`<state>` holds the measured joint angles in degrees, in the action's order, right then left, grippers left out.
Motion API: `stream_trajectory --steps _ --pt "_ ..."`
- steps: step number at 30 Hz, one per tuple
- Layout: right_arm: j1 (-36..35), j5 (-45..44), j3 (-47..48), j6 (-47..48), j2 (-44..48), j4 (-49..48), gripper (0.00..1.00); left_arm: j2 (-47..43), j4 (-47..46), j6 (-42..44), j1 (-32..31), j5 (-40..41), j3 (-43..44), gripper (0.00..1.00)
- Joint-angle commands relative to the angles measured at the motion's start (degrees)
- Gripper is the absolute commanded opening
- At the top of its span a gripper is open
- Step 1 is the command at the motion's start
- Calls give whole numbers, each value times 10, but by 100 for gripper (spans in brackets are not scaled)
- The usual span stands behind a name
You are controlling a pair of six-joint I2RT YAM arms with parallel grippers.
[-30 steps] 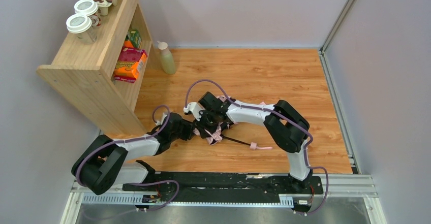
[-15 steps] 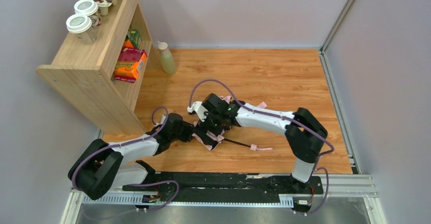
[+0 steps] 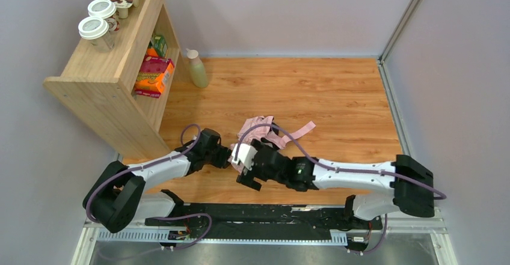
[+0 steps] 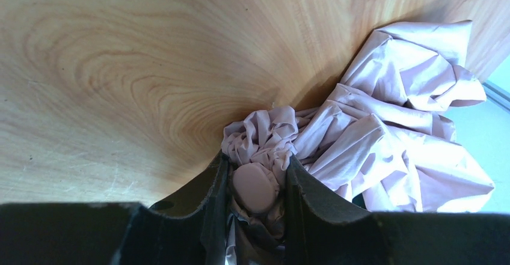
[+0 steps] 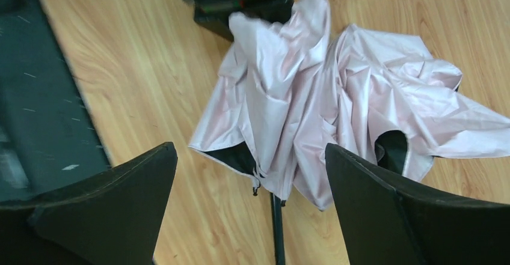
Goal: Put away the umbrella
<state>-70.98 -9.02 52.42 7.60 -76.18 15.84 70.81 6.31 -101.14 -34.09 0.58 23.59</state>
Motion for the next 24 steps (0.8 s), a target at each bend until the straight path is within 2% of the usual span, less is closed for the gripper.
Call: stream_trajectory --steps 1,5,14,17,21,24 --pt "-35 -191 -81 94 -46 -261 100 20 114 6 -3 -19 7 0" --pt "-52 -242 -83 156 -114 -336 100 18 134 6 -3 -22 17 0" --pt "-71 -219 -49 165 -201 -324 99 36 147 14 -3 -37 29 0" --pt "-58 -219 -26 154 -227 -294 93 42 145 17 -3 -42 29 0" --pt "-39 -196 -23 132 -238 -267 76 34 145 15 -3 -37 23 0" --pt "-22 -186 -20 104 -259 -242 68 25 144 20 -3 -43 22 0"
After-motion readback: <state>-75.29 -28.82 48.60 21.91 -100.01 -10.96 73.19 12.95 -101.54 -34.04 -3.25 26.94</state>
